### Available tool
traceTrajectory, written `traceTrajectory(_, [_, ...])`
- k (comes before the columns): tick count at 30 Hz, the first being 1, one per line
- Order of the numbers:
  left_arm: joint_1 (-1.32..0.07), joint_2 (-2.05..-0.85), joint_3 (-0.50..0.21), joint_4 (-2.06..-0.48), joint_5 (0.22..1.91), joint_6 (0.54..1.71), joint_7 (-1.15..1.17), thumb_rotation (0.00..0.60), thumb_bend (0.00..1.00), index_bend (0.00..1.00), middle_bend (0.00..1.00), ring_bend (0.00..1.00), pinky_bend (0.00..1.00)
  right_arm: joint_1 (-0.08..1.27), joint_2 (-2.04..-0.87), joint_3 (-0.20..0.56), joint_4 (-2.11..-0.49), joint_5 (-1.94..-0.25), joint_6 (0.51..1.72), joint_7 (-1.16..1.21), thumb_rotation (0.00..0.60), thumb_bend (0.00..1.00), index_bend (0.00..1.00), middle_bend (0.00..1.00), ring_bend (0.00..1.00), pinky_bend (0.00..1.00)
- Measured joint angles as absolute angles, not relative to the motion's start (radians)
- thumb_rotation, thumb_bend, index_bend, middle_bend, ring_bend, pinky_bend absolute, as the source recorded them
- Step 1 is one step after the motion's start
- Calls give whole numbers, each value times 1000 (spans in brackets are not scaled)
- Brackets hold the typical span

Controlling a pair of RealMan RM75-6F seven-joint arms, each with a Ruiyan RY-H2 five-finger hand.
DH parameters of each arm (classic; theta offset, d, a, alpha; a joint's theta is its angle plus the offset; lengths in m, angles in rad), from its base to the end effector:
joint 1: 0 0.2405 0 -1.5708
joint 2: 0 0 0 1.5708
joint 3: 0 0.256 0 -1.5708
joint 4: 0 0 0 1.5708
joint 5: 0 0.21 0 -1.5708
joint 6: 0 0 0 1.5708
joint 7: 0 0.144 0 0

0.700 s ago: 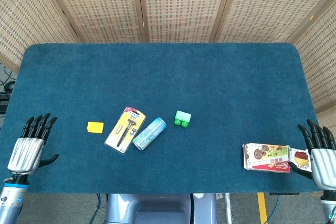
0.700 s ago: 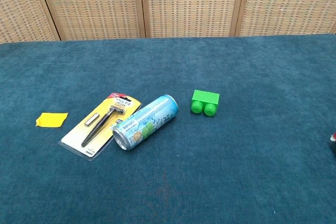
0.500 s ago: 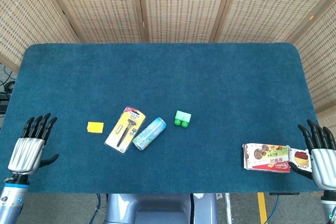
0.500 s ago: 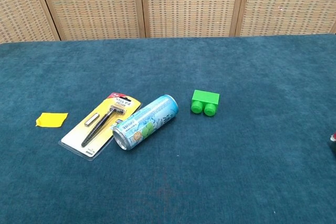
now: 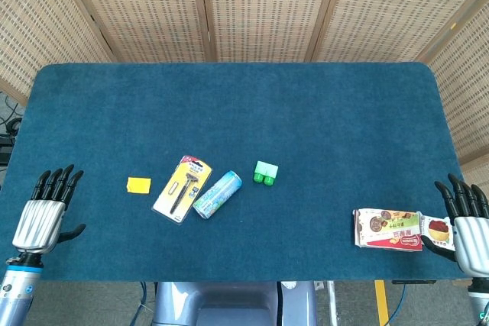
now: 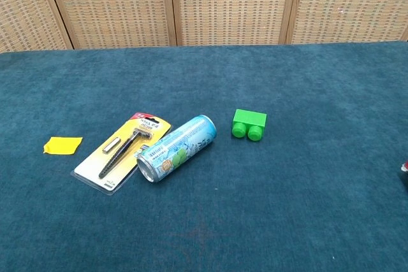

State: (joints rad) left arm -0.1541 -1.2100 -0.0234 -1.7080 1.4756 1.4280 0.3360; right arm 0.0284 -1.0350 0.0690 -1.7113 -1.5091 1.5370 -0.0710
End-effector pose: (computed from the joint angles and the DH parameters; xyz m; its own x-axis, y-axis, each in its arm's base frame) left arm -0.2765 0.1919 0.1123 0.5318 0.0615 0.8446 0.8460 -0.0833 -0.5266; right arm -0.3011 -0.1667 0.1853 0.4464 0.0435 0.8938 -0.8948 0.0288 0.4455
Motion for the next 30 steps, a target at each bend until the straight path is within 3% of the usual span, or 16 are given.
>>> traceTrajectory(14, [-178,-1225,-34,-1712,1441,1377,356,600,129,0,0,0,0,31,-1038,67,-1707,-1508,1528,-71,600,156,93,0,0,0])
traceTrajectory(26, [-300,-1277,-105,-1668,1296,1211,449,600,219,0,0,0,0,33,-1038,68,-1706,-1503,1523,-61,600,156,93,0,0,0])
traceTrajectory(30, [-351,-1328,-130,-1619,1246,1163,486,600,291,0,0,0,0,33,-1035,70,-1701,-1498,1522,-45,600,156,93,0,0,0])
